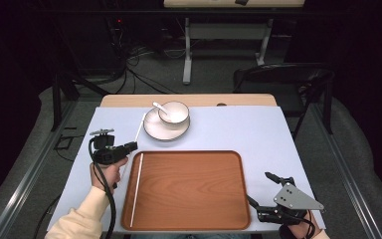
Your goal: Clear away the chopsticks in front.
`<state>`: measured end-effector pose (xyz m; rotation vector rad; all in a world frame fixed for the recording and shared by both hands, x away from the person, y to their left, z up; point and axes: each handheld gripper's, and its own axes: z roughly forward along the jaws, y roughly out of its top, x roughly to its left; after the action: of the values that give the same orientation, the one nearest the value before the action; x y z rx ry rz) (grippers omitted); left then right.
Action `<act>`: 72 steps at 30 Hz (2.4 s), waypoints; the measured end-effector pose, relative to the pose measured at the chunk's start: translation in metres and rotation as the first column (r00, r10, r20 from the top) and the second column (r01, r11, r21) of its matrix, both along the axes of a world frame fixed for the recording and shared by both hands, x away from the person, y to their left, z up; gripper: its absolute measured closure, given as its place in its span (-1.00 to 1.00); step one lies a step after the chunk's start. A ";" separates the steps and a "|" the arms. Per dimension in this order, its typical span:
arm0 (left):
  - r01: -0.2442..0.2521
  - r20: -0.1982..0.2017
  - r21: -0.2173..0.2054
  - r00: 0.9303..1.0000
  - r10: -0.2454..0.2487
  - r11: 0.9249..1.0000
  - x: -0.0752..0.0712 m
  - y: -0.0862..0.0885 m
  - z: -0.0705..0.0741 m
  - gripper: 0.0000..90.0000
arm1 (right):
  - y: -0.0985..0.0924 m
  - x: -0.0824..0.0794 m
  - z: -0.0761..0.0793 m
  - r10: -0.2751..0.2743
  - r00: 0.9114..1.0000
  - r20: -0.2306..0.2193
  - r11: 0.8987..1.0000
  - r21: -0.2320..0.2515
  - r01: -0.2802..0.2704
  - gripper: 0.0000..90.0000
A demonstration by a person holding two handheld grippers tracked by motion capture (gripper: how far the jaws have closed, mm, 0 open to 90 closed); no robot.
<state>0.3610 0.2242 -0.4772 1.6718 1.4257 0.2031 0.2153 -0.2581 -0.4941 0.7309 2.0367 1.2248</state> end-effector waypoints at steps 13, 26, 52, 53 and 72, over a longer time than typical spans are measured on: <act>0.010 -0.012 -0.001 1.000 -0.010 1.000 -0.021 -0.002 -0.010 0.87 | 0.000 0.000 0.000 0.002 1.000 -0.001 1.000 0.000 -0.002 -0.68; 0.009 -0.125 0.056 0.992 -0.002 0.998 -0.043 -0.007 -0.044 0.87 | 0.001 0.000 0.000 0.006 1.000 0.000 1.000 -0.002 -0.006 -0.68; 0.002 -0.232 0.163 0.972 0.037 0.987 -0.048 -0.009 -0.066 0.83 | 0.004 0.004 0.000 0.028 1.000 0.000 1.000 -0.005 -0.028 -0.68; 0.003 -0.234 0.166 0.972 0.036 0.986 -0.047 -0.010 -0.066 0.77 | 0.003 0.004 0.000 0.027 1.000 -0.001 1.000 -0.004 -0.027 -0.68; 0.098 -0.137 0.181 0.988 -0.073 0.979 -0.046 -0.013 -0.048 -0.25 | 0.003 0.003 0.000 0.023 1.000 0.001 1.000 -0.003 -0.023 -0.68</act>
<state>0.3154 0.2108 -0.5250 1.9265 1.4633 0.1873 0.2180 -0.2553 -0.4939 0.7063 2.0512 1.2343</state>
